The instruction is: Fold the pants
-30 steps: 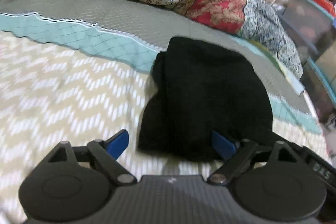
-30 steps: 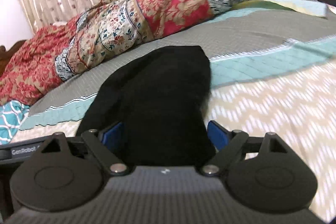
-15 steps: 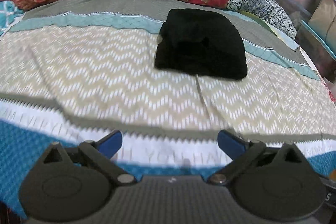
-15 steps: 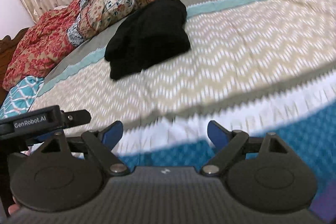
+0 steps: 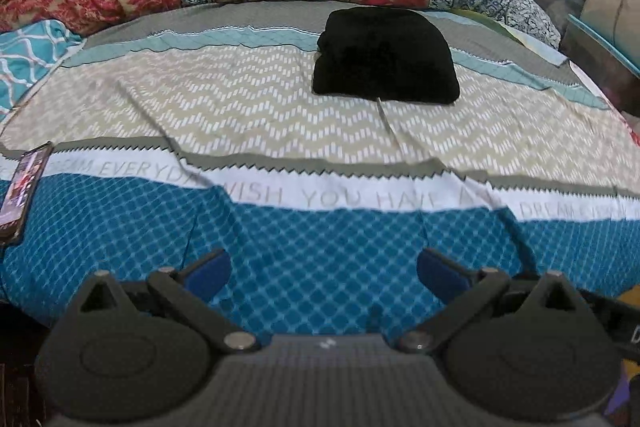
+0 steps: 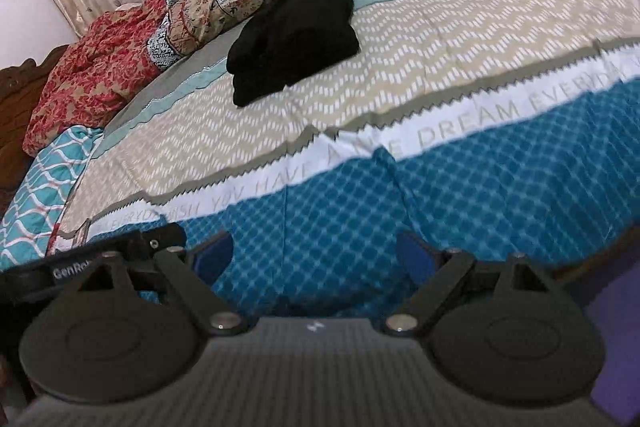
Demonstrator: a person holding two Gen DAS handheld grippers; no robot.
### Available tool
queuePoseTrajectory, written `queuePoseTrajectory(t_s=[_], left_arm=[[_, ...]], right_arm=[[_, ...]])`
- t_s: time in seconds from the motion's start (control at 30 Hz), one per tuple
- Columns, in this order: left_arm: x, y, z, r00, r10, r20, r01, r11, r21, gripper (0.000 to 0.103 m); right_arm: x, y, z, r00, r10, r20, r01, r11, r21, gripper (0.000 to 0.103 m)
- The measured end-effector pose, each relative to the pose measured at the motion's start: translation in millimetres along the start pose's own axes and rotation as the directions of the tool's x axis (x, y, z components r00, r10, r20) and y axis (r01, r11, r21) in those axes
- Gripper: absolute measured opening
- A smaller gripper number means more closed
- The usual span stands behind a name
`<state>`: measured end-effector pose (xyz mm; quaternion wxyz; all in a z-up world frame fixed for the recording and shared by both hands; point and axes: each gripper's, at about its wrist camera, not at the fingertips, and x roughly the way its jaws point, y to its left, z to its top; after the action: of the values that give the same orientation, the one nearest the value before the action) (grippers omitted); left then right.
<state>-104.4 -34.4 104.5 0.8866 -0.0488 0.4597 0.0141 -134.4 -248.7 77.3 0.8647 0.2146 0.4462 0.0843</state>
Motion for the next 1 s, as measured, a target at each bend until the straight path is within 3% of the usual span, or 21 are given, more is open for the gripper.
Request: queuePoseTrajectory(t_s=[0.3,0.6,1.0], left_arm=[[-10.2,5.7,-16.7,1.000,0.012,-0.003,-0.012,1.000,-0.011,0.103],[1.3,11.3,-20.0,1.000,0.022,0.003,-0.022,0.999,-0.037,0.103],[5.9,6.8,-49.3,0.997,0.073,-0.013,-0.073,0.997,0.024,0.103]], right_arm=[[-9.6,-0.3,-14.4,1.000,0.008,-0.012,-0.008,0.999,0.047,0.092],[-13.0,-0.6,-17.4,0.993,-0.066,0.102,0.065,0.998,0.020,0.092],[8.6,2.8,-35.3,0.992,-0.116,0.053,0.117,0.993,-0.017,0.092]])
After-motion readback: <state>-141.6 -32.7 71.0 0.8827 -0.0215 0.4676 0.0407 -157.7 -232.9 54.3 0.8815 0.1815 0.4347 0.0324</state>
